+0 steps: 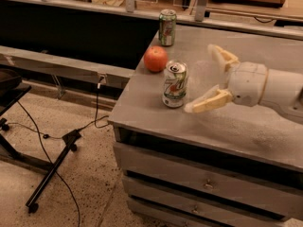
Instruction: Place 7up can upright
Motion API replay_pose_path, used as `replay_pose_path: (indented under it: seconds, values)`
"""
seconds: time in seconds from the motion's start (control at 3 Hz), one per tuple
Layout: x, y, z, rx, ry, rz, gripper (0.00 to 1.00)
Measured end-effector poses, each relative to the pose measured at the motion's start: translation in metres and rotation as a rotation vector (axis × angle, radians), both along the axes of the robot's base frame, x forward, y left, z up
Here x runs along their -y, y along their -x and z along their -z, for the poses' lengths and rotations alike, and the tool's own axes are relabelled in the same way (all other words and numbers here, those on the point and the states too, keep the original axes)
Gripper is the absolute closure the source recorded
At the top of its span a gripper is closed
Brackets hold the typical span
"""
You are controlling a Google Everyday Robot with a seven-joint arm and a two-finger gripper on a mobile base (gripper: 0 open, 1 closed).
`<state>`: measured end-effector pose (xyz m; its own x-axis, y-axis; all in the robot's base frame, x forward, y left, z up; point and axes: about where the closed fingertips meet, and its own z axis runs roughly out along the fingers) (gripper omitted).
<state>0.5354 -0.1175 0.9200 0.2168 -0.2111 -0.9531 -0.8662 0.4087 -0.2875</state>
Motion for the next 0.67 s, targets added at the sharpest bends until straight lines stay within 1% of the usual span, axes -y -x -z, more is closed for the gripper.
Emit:
replay_pose_path:
  seconds: [0.33, 0.67]
  values:
    - [0.0391, 0.0150, -0.0092, -0.051, 0.151, 0.157, 0.00]
    - [0.0414, 0.0192, -0.0192, -0.065, 0.172, 0.182, 0.00]
